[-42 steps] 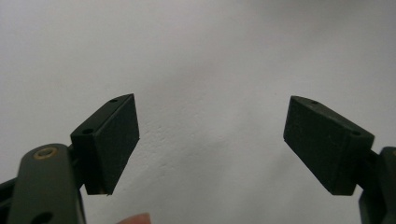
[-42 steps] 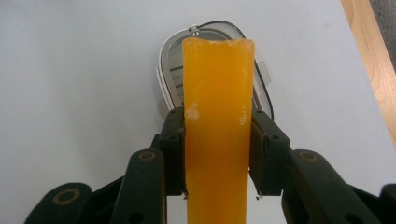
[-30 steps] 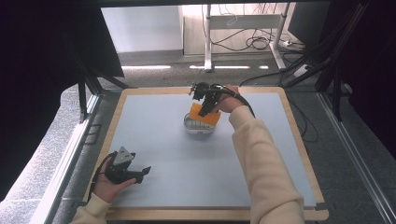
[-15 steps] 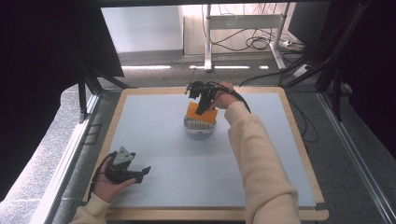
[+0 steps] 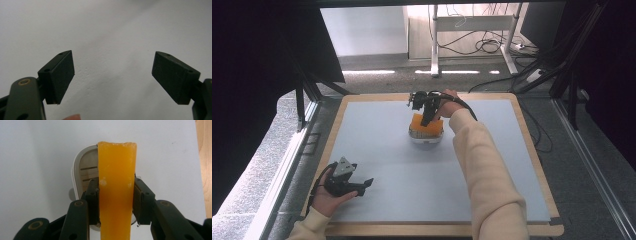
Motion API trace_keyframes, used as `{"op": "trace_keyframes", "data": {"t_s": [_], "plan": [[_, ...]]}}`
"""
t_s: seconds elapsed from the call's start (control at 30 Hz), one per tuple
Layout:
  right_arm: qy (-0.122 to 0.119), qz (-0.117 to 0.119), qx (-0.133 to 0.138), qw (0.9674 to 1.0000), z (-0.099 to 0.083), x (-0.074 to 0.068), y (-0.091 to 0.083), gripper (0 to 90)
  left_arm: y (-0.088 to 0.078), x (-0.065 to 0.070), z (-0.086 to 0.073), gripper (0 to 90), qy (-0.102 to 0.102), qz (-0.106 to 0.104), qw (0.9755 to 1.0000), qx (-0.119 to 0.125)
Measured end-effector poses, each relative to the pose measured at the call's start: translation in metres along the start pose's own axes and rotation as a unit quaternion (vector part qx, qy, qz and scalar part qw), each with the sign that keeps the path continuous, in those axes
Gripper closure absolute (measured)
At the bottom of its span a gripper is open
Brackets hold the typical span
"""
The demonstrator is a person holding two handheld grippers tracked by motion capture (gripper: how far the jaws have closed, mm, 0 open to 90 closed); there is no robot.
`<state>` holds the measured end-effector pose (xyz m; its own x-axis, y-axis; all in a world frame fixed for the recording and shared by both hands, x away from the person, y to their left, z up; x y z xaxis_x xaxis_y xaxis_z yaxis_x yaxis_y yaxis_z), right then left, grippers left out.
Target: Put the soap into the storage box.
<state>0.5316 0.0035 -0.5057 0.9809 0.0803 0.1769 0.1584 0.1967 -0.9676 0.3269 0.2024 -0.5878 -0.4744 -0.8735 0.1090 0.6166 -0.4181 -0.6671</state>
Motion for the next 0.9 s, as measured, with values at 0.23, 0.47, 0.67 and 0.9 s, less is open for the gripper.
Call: {"op": "trace_keyframes", "data": {"t_s": [0.23,0.47,0.67,0.9], "plan": [[-0.015,0.003,-0.006,0.9999,0.0,0.001,0.007,62.5,0.0,0.0,0.0,18.1,-0.002,-0.001,1.0,0.001],[0.014,-0.03,0.011,0.9994,0.001,0.01,0.011,50.3,0.0,0.001,0.0,18.1,-0.001,-0.001,1.0,0.001],[0.038,-0.061,0.024,0.9971,-0.001,0.016,0.005,38.6,0.0,0.001,0.0,18.1,0.001,-0.001,1.0,0.0],[0.08,-0.082,0.057,0.9918,-0.003,0.013,-0.001,31.1,0.0,0.001,0.0,18.1,0.002,-0.001,1.0,0.0]]}}
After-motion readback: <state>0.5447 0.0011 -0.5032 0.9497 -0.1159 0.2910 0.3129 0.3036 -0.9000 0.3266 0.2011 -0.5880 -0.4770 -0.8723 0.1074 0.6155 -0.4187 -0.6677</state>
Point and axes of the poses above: each handheld gripper's, and its own axes: y roughly forward along the jaws, z roughly out of its top, x roughly to its right, the point moved 10 cm from there along y, roughly forward along the jaws, and after that the axes turned 10 degrees about -y, right-handed, at the moved point
